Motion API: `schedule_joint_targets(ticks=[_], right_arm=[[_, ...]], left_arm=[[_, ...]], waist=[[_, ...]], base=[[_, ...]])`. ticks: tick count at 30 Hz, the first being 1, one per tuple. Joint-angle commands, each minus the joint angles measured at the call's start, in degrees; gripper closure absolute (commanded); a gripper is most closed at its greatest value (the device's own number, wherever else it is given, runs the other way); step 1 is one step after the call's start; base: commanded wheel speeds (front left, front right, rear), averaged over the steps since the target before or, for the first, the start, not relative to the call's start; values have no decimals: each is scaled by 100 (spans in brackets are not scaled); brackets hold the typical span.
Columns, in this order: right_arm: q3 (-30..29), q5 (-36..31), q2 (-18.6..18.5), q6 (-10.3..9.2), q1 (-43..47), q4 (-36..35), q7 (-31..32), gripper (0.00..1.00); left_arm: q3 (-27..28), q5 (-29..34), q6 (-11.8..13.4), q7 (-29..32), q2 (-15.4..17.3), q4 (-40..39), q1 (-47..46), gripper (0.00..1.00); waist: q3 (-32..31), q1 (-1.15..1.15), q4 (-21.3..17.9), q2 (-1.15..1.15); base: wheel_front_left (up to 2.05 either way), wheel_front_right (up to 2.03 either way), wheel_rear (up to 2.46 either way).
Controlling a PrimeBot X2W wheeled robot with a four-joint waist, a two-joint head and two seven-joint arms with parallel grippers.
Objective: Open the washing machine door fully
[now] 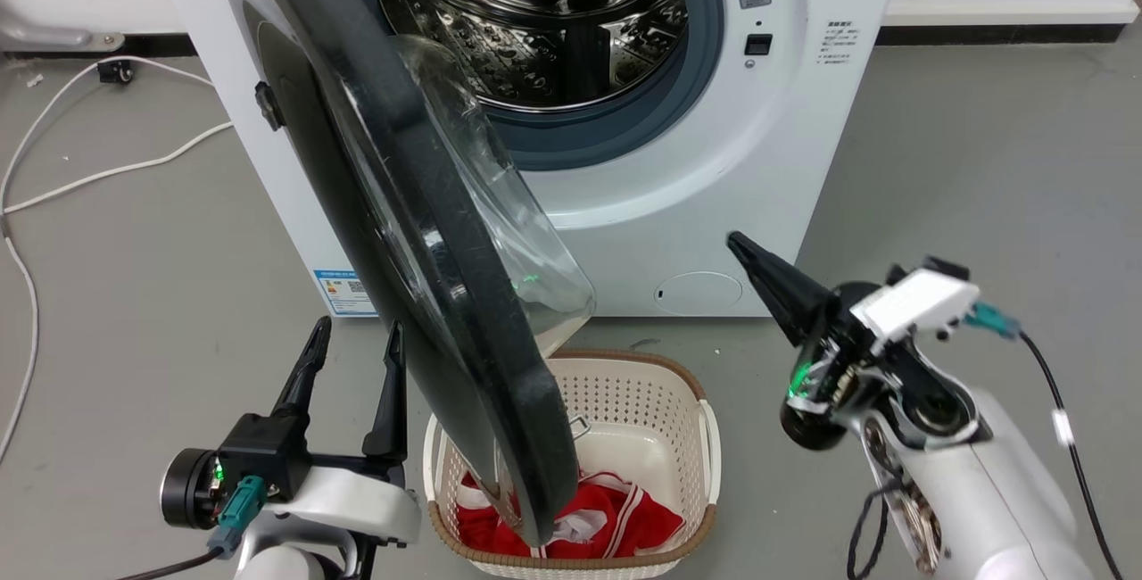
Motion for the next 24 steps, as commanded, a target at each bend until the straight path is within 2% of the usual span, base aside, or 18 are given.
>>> schedule_joint_targets(ticks=[1, 2, 3, 4, 5, 6, 12, 16, 19, 22, 24], right_arm=[[-71, 46, -14, 0, 188, -60, -124, 100], [-156, 44, -46, 0, 311, -132, -261, 100], [-204, -4, -96, 0, 431, -196, -394, 88], [-262, -83, -152, 0, 572, -292, -580, 57], [-352, -76, -150, 0, 707, -401, -750, 6], [-412, -81, -145, 0, 836, -504, -873, 0], [-619, -765, -367, 0, 1531, -1304, -1985, 0], [-546, -1785, -597, 0, 1862, -1714, -2980, 0], [-490, -2894, -836, 0, 2004, -1865, -3564, 0], [-703, -4277, -939, 0, 2074, -2049, -3732, 0], [-1052, -5287, -821, -1, 2109, -2313, -3749, 0]], left_arm=[[26, -6, 14, -15, -3, 3, 72, 0], [30, -2, 15, -15, -2, 3, 73, 0], [37, 0, 15, -15, -3, 5, 71, 0], [38, -2, 13, -15, -3, 12, 79, 0], [40, -7, 11, -15, -3, 14, 92, 0], [43, -13, 10, -15, -3, 13, 100, 0], [37, -33, 16, -15, -2, -1, 125, 0], [37, -23, 17, -15, -3, -9, 142, 0], [43, -27, 30, -15, -4, -17, 147, 0], [66, -20, 38, -15, -1, -28, 137, 0], [84, -13, 38, -15, -3, -46, 128, 0]], waist=[[-19, 1, -19, 0], [-28, 1, -26, 0], [-30, 1, -30, 0], [-44, 1, -31, 0], [-54, 1, -28, 0], [-56, 1, -28, 0], [-83, 1, -7, 0], [-96, 1, -1, 0], [-98, 1, -9, 0], [-87, 1, -31, 0], [-71, 1, -50, 0]], base=[[0, 0, 0], [0, 0, 0], [0, 0, 0], [0, 0, 0], [0, 0, 0], [0, 0, 0], [0, 0, 0], [0, 0, 0], [0, 0, 0], [0, 0, 0], [0, 0, 0]])
